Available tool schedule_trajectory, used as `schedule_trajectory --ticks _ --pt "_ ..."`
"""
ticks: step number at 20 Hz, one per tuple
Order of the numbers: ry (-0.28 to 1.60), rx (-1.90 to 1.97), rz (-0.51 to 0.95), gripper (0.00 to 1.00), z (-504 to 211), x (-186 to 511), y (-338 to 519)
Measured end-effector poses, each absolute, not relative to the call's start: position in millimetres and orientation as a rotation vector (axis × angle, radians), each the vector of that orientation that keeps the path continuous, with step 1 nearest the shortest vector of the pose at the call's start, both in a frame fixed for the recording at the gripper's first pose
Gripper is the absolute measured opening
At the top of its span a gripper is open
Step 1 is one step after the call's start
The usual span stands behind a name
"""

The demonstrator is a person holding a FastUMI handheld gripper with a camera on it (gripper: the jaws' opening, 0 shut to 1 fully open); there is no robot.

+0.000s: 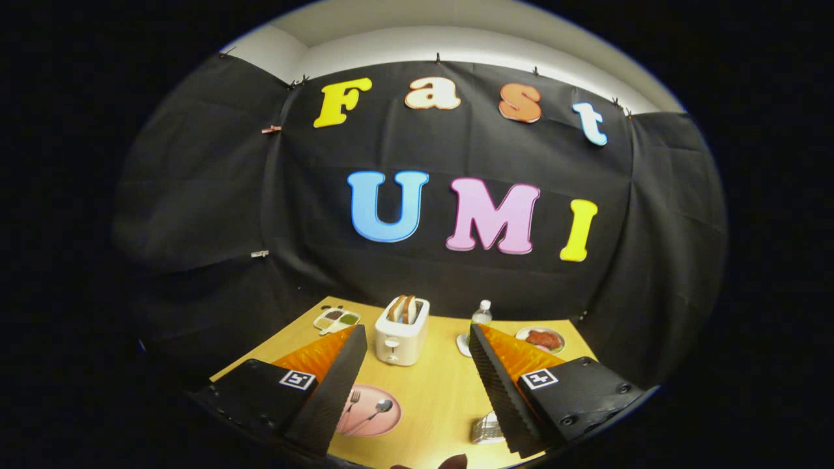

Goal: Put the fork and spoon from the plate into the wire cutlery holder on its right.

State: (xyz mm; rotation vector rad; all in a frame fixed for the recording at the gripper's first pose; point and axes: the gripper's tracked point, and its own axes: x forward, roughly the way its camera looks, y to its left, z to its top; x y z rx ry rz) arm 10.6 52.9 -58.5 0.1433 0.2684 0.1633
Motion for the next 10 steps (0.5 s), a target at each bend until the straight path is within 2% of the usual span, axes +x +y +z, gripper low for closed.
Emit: schedule_trajectory --ticks 6,10 --pt "0.718 0.264 0.287 0.97 -167 0 111" --pt "0.905 0.259 0.337 0.96 -232 -9 142"
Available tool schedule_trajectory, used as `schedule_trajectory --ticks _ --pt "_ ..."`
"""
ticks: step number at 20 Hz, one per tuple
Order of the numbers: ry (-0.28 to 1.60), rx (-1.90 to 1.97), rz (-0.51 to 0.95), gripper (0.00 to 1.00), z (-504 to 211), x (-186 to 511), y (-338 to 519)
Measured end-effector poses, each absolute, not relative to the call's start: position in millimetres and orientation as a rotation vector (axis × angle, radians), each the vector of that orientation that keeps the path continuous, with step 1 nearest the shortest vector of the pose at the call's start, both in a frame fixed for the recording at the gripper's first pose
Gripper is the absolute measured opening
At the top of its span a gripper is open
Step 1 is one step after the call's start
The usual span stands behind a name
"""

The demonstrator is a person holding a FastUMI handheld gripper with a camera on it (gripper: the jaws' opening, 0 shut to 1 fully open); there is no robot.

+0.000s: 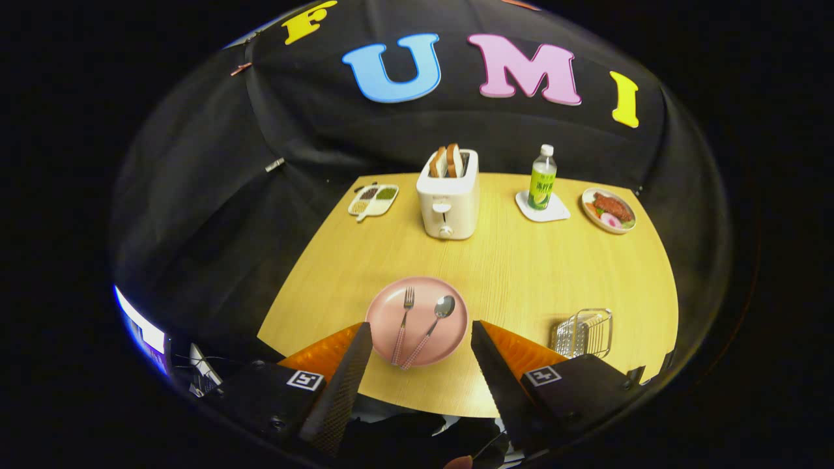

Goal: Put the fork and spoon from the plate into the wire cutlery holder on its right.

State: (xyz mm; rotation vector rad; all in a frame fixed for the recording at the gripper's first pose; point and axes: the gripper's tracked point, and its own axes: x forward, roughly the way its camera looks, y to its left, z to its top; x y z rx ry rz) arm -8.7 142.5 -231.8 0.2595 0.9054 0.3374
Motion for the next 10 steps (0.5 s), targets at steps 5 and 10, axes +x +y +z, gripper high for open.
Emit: schedule_trajectory --ticks 5,10 --pt "1.079 0.282 0.348 0.86 -303 -9 175" --pt "1.270 0.419 0.283 0.68 -366 -8 203"
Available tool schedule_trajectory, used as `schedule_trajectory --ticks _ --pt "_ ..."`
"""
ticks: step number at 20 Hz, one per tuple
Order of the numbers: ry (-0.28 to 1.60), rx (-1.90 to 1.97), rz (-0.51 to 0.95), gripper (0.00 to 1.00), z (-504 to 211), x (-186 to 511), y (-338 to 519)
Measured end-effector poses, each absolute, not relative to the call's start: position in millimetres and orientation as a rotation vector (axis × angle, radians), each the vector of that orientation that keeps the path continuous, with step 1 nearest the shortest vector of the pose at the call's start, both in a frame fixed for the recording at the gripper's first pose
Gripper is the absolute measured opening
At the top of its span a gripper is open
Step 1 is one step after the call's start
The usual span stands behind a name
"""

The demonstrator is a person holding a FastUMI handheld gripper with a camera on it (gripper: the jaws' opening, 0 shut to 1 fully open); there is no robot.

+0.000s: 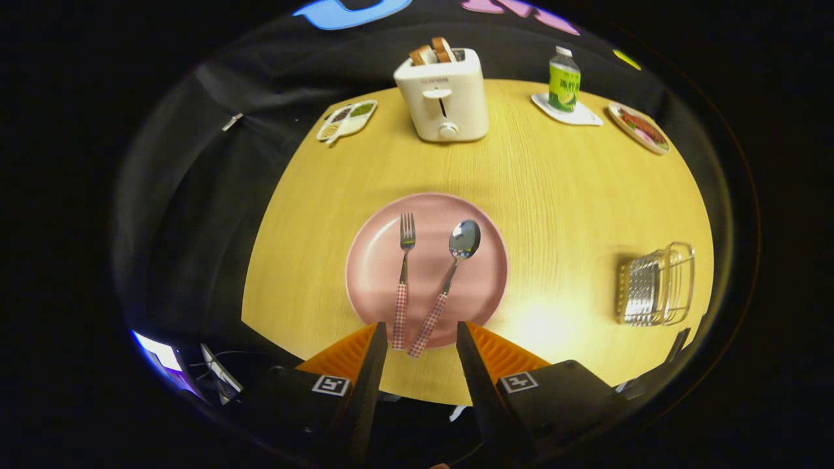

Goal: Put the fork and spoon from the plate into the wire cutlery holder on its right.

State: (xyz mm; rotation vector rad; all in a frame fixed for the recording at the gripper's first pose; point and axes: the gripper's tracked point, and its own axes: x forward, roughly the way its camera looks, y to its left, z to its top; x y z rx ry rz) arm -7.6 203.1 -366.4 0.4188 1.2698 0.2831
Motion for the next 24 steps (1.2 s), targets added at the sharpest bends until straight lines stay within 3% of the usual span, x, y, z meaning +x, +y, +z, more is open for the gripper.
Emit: schedule_trajectory --ticks 2,4,12,13,15,18,24 --pt "1.315 0.461 0.230 0.68 -389 -4 205" --pt "1.355 0.473 0.193 0.56 -405 -5 205" --pt "1.437 0.441 0.137 0.56 -431 3 215" --pt "1.469 0.426 0.128 0.37 -436 -3 214" --pt "1.497 0.436 0.124 0.21 -437 -5 214" --pt "1.469 0.485 0.168 0.13 -432 0 215" --pt "1.403 0.592 0.246 0.12 -403 9 204"
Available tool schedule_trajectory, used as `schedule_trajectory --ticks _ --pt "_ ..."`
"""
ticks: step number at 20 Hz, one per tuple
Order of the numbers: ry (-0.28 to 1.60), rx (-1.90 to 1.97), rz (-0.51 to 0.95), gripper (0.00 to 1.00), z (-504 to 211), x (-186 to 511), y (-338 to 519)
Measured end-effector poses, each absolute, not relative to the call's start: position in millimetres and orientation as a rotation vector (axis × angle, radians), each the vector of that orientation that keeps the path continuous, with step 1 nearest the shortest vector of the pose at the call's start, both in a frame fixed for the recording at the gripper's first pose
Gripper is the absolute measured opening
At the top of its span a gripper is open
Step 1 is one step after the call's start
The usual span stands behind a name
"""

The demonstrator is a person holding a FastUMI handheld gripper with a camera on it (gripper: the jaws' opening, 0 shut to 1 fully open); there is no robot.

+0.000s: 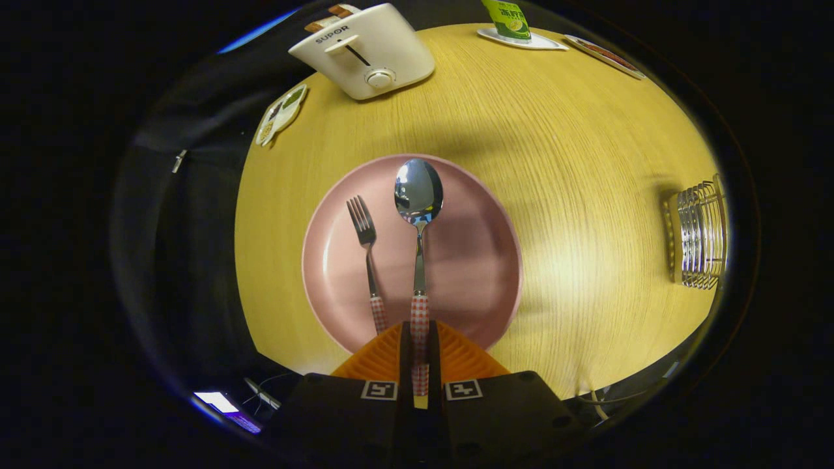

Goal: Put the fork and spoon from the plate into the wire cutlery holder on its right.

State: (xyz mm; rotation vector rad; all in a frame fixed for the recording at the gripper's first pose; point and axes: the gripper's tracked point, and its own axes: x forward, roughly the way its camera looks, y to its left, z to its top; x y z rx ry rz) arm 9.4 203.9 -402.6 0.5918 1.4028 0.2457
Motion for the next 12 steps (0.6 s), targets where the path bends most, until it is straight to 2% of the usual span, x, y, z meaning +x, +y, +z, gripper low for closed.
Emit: schedule_trajectory --ticks 7,12 --pt "1.282 0.458 0.402 0.12 -339 8 135" --pt "1.217 0.358 0.395 0.12 -304 17 48"
